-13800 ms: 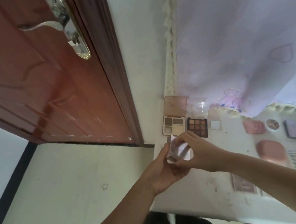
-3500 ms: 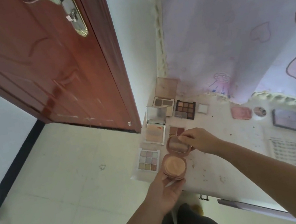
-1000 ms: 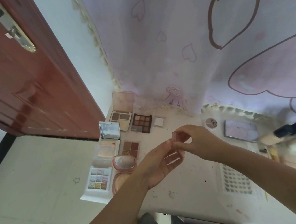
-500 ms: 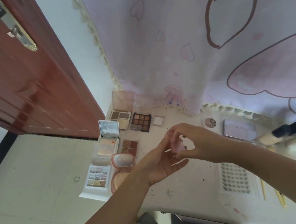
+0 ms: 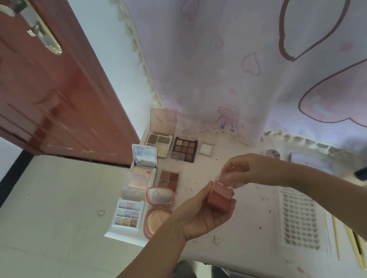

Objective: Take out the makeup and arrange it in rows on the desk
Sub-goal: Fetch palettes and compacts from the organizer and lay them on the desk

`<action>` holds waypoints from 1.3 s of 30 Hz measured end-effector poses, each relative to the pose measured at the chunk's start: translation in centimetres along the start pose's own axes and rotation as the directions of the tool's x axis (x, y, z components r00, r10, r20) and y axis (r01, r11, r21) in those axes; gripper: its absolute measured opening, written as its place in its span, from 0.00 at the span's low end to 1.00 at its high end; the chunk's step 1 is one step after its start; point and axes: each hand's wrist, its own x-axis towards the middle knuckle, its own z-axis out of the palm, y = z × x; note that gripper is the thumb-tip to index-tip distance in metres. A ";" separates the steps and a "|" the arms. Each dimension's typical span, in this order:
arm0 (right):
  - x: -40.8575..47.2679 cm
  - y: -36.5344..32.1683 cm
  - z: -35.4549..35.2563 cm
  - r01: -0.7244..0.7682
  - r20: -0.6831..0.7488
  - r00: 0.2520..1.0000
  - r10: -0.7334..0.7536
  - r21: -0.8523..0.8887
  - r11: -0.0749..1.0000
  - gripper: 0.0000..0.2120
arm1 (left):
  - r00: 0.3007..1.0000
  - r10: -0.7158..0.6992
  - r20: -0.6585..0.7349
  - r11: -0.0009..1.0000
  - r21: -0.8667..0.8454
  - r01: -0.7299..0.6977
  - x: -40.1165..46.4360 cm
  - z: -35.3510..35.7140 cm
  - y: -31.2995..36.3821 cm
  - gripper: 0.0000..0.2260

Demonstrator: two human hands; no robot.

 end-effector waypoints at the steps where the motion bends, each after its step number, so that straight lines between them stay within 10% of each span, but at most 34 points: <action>1: 0.8 0.2 -0.4 -0.038 0.004 0.999 0.037 0.072 0.997 0.09 | 1.000 -0.012 -0.013 0.999 -0.031 0.011 0.0 -0.2 -0.2 0.23; 7: 7.1 1.2 -0.5 -0.127 -0.083 0.988 0.130 0.036 0.991 0.10 | 0.967 0.089 -0.237 0.972 -0.189 -0.136 1.2 -1.7 0.0 0.18; 12: 11.6 1.2 0.9 -0.072 -0.247 0.969 0.025 -0.182 0.981 0.10 | 0.796 0.303 -0.524 0.859 -0.212 -0.466 2.4 -1.6 0.7 0.05; 20: 13.9 1.4 2.0 -0.020 -0.312 0.947 -0.072 -0.282 0.959 0.12 | 0.663 0.284 -0.692 0.824 -0.177 -0.538 2.8 -0.2 1.5 0.11; 29: 10.9 3.4 -0.5 -0.063 -0.383 0.920 -0.079 -0.345 0.937 0.13 | 0.685 0.307 -0.661 0.894 -0.046 -0.445 3.5 0.2 0.3 0.11; 39: 1.2 13.0 -7.6 -0.354 -0.453 0.892 0.011 -0.682 0.640 0.17 | 0.801 0.280 -0.528 0.952 0.047 -0.302 10.7 6.6 -4.1 0.14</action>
